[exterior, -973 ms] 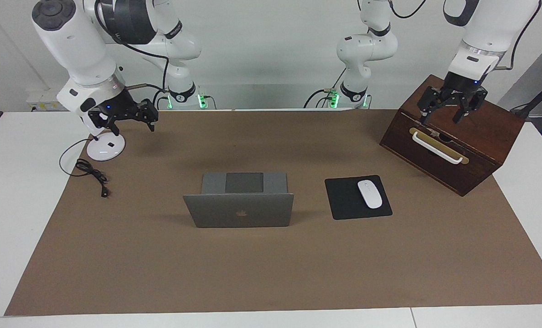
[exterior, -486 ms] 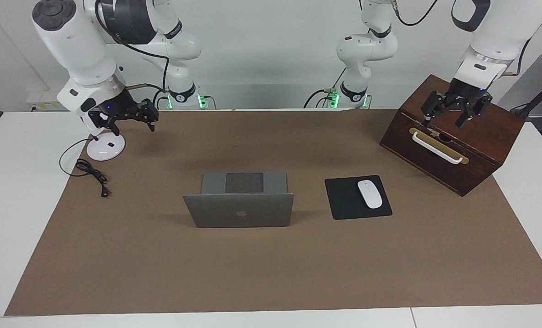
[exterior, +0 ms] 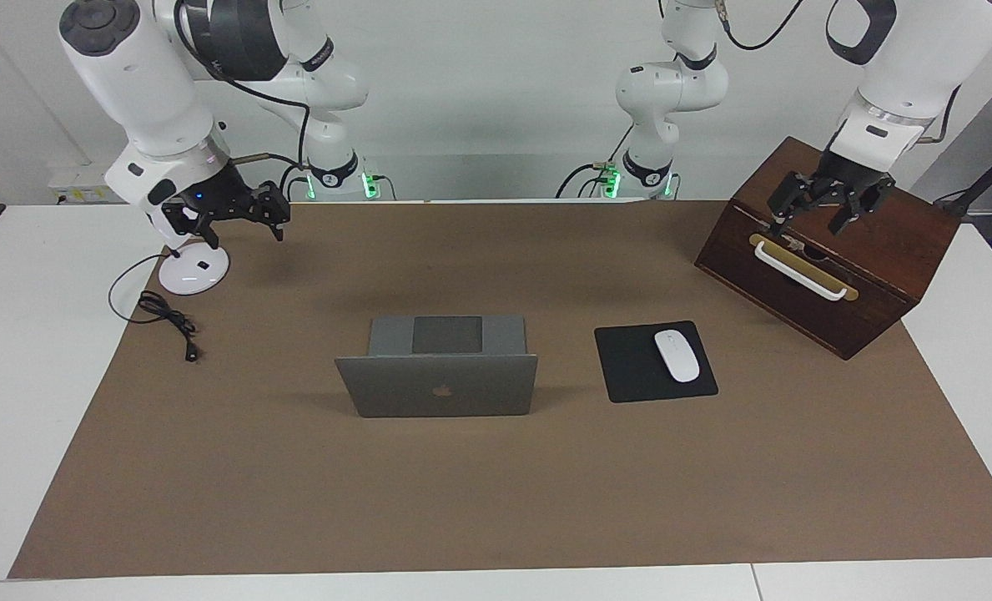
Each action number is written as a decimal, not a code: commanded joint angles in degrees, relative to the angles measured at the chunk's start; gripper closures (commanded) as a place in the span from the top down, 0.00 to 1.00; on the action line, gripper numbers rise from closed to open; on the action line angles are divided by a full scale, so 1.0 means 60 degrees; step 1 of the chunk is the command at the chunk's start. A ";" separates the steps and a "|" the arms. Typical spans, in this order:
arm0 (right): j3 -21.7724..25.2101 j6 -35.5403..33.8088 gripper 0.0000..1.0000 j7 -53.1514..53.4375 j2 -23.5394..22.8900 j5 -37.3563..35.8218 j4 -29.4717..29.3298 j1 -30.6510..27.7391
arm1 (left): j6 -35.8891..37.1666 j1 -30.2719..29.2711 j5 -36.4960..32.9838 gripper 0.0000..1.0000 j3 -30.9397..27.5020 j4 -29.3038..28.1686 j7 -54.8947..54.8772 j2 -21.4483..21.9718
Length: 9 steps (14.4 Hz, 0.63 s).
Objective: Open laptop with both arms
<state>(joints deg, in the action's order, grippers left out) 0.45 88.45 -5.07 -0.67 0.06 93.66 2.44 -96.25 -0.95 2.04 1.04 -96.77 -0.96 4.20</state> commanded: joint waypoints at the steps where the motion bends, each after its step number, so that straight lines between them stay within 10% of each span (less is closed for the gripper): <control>1: -0.0105 0.0156 1.00 0.0156 0.0126 0.0268 0.0123 -0.0158 | 0.0134 0.0173 -0.0164 1.00 -0.0158 0.0060 0.0203 0.0046; 9: -0.0119 0.0171 1.00 0.0156 0.0126 0.0268 0.0123 -0.0158 | 0.0309 0.0085 -0.0164 1.00 -0.0158 0.0030 0.0174 0.0076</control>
<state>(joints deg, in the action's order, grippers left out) 0.45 88.52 -5.07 -0.67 0.06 93.65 2.44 -96.01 -0.99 2.04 0.58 -96.77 -0.84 4.20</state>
